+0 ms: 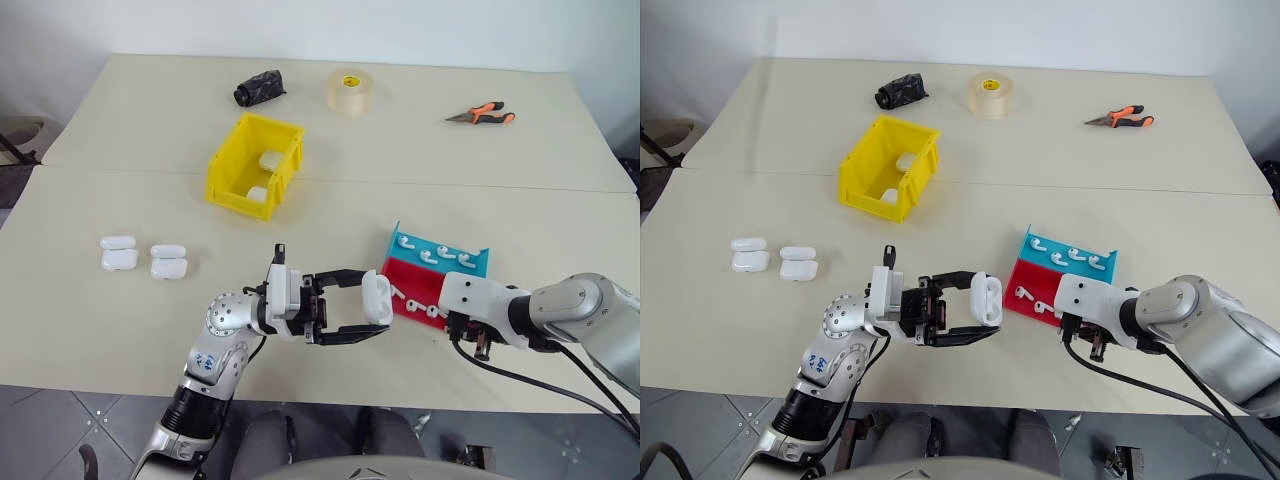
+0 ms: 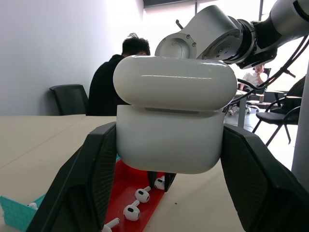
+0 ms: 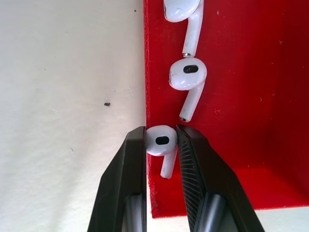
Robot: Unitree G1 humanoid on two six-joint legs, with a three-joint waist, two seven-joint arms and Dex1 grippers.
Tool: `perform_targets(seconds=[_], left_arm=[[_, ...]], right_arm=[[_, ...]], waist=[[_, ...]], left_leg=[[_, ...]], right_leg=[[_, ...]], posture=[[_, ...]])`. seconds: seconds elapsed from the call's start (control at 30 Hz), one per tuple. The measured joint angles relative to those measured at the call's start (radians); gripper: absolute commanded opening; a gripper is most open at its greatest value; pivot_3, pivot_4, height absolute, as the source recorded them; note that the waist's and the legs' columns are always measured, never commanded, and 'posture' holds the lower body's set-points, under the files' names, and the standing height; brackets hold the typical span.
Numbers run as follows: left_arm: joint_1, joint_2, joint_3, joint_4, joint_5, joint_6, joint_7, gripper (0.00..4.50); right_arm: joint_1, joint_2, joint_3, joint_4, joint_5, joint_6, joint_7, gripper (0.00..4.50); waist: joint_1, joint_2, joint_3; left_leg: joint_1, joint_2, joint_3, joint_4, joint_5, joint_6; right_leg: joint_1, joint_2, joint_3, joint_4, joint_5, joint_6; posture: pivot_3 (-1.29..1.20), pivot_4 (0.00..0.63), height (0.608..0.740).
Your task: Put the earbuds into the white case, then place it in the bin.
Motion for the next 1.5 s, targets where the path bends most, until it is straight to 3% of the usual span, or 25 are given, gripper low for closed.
perform_targets(seconds=[0.17,0.3,0.43,0.6,0.7,0.77,0.9,1.1,1.3,1.5], left_arm=[[0.0,-0.002,0.001,0.0,-0.004,0.0,-0.004,2.81],[0.002,0.001,0.009,0.0,-0.022,0.003,-0.022,2.81],[-0.002,0.001,0.02,0.019,-0.027,0.001,-0.045,2.81],[-0.018,-0.008,0.045,0.083,-0.029,-0.021,-0.068,2.81],[-0.031,-0.026,0.065,0.114,-0.057,-0.029,-0.087,2.81],[-0.044,-0.035,0.092,0.137,-0.099,-0.012,-0.099,2.81],[-0.081,-0.007,0.104,0.171,-0.122,0.032,-0.147,2.81],[-0.121,0.002,0.096,0.192,-0.122,0.1,-0.18,2.81],[-0.157,0.007,0.097,0.189,-0.122,0.166,-0.176,2.81],[-0.168,0.005,0.098,0.177,-0.129,0.201,-0.171,2.81]], right_arm=[[0.009,0.0,-0.015,0.0,0.002,-0.018,0.024,0.7],[0.055,0.0,-0.155,-0.002,0.068,-0.087,0.09,0.7],[0.199,0.004,-0.331,0.019,0.094,-0.206,0.151,0.7],[0.276,0.24,-0.551,0.087,0.173,-0.443,0.189,0.7],[0.302,0.342,-0.612,0.107,0.232,-0.54,0.201,0.7],[0.307,0.508,-0.683,0.123,0.344,-0.583,0.172,0.7],[0.335,0.712,-0.686,0.115,0.478,-0.651,0.102,0.7],[0.331,0.853,-0.566,0.042,0.503,-0.713,0.0,0.7],[0.328,0.928,-0.431,0.015,0.49,-0.751,-0.068,0.7],[0.338,0.94,-0.39,0.027,0.457,-0.808,-0.075,0.7]], waist=[[0.001,0.0,0.0],[0.001,0.0,0.0],[0.005,0.0,0.0],[0.001,-0.002,0.0],[0.001,-0.003,0.001],[0.004,-0.004,0.001],[0.001,-0.003,0.0],[0.0,-0.002,0.0],[0.002,-0.002,0.0],[-0.001,-0.002,0.0]], left_leg=[[0.0,0.0,0.0,0.0,0.0,0.0],[0.0,0.0,0.0,0.0,0.0,0.0],[-0.001,0.0,0.0,0.001,0.0,0.0],[0.0,0.0,0.0,0.0,0.0,0.0],[0.0,0.0,0.0,0.001,0.0,0.0],[0.0,0.0,-0.001,0.001,0.0,0.0],[0.0,0.0,0.0,0.002,0.0,0.0],[0.0,0.0,0.0,0.002,0.0,0.0],[0.0,0.0,-0.001,0.002,0.0,0.0],[0.0,0.0,-0.001,0.002,0.0,0.0]], right_leg=[[0.0,0.0,0.0,0.0,0.0,0.0],[0.0,0.0,0.0,0.0,0.0,0.0],[0.0,0.0,-0.001,0.0,0.0,0.0],[0.0,0.001,-0.001,0.0,0.0,0.0],[0.0,0.001,-0.001,0.001,0.0,0.0],[0.001,0.001,-0.002,0.001,0.0,0.0],[0.0,0.001,-0.001,0.002,0.0,0.0],[0.0,0.001,-0.001,0.003,0.0,0.0],[0.0,0.001,-0.001,0.003,0.0,0.0],[0.0,0.001,-0.001,0.003,0.0,0.0]], posture=[[0.0,0.15,0.74],[0.0,0.15,0.74],[0.0,0.15,0.74],[0.0,0.15,0.74],[0.0,0.15,0.74],[0.0,0.15,0.74],[0.0,0.15,0.74],[0.0,0.15,0.74],[0.0,0.15,0.74],[0.0,0.15,0.74]])
